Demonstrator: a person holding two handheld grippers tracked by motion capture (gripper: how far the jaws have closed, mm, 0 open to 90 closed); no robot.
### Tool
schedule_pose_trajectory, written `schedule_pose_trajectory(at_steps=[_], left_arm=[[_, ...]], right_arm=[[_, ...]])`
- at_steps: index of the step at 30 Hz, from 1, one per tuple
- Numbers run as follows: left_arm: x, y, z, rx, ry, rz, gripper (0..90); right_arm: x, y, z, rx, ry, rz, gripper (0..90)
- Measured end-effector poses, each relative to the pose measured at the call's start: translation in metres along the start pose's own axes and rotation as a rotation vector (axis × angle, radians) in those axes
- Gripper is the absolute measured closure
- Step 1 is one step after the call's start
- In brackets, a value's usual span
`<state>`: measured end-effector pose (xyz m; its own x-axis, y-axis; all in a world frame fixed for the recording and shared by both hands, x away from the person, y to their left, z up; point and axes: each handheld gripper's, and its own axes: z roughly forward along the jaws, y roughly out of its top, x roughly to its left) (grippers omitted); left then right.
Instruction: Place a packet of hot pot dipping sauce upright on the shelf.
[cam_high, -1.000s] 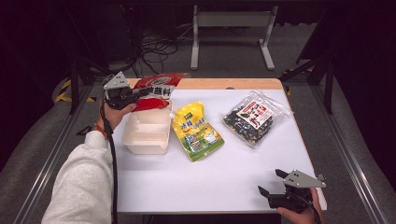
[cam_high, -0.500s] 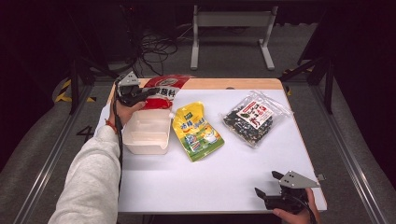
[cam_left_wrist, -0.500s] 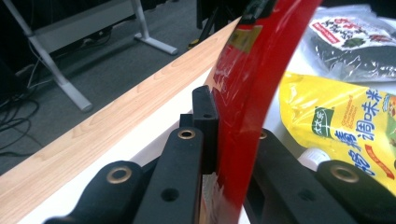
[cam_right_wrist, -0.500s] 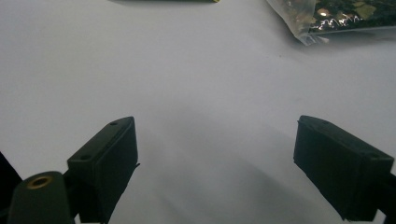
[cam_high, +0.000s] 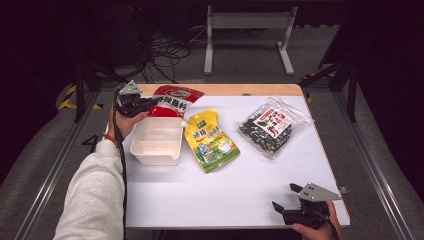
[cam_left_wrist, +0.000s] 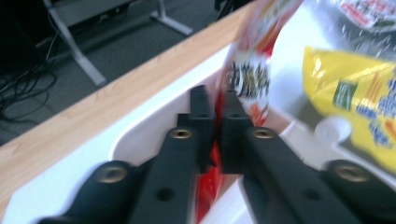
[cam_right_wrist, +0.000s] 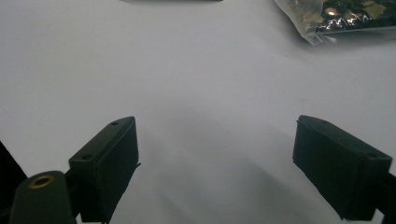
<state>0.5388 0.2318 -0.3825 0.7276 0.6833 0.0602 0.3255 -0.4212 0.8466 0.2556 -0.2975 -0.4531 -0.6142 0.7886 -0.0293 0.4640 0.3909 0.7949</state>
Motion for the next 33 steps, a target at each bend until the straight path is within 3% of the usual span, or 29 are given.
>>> schedule_pose_trajectory(at_steps=[3, 5, 7, 10, 12, 21, 24, 33], left_arm=[[0.001, -0.004, 0.004, 0.035, 0.015, -0.01, 90.0], [0.006, -0.01, 0.005, 0.026, 0.009, -0.051, 89.9], [0.008, -0.014, 0.005, 0.023, 0.003, -0.064, 89.9], [0.007, -0.015, 0.005, 0.023, 0.014, -0.049, 89.6], [0.005, -0.015, 0.004, 0.013, 0.014, -0.066, 87.4], [0.004, -0.021, -0.022, -0.045, 0.04, -0.079, 76.2], [-0.003, -0.023, -0.037, -0.067, 0.07, -0.07, 72.8], [-0.042, -0.025, -0.072, -0.143, 0.076, -0.008, 59.9]], right_arm=[[0.0, 0.001, 0.001, 0.005, -0.004, -0.003, 15.0], [0.0, 0.001, 0.001, 0.005, -0.004, 0.0, 15.2], [0.0, 0.002, 0.001, 0.004, -0.002, -0.003, 15.3], [-0.001, 0.003, 0.002, 0.003, -0.003, 0.001, 15.8], [-0.002, 0.003, 0.002, 0.006, -0.003, 0.004, 16.2], [-0.008, 0.008, 0.008, 0.011, 0.006, -0.003, 18.6], [-0.012, 0.011, 0.009, 0.006, 0.009, -0.001, 19.6], [-0.02, 0.017, 0.01, -0.011, 0.026, -0.002, 22.9]])
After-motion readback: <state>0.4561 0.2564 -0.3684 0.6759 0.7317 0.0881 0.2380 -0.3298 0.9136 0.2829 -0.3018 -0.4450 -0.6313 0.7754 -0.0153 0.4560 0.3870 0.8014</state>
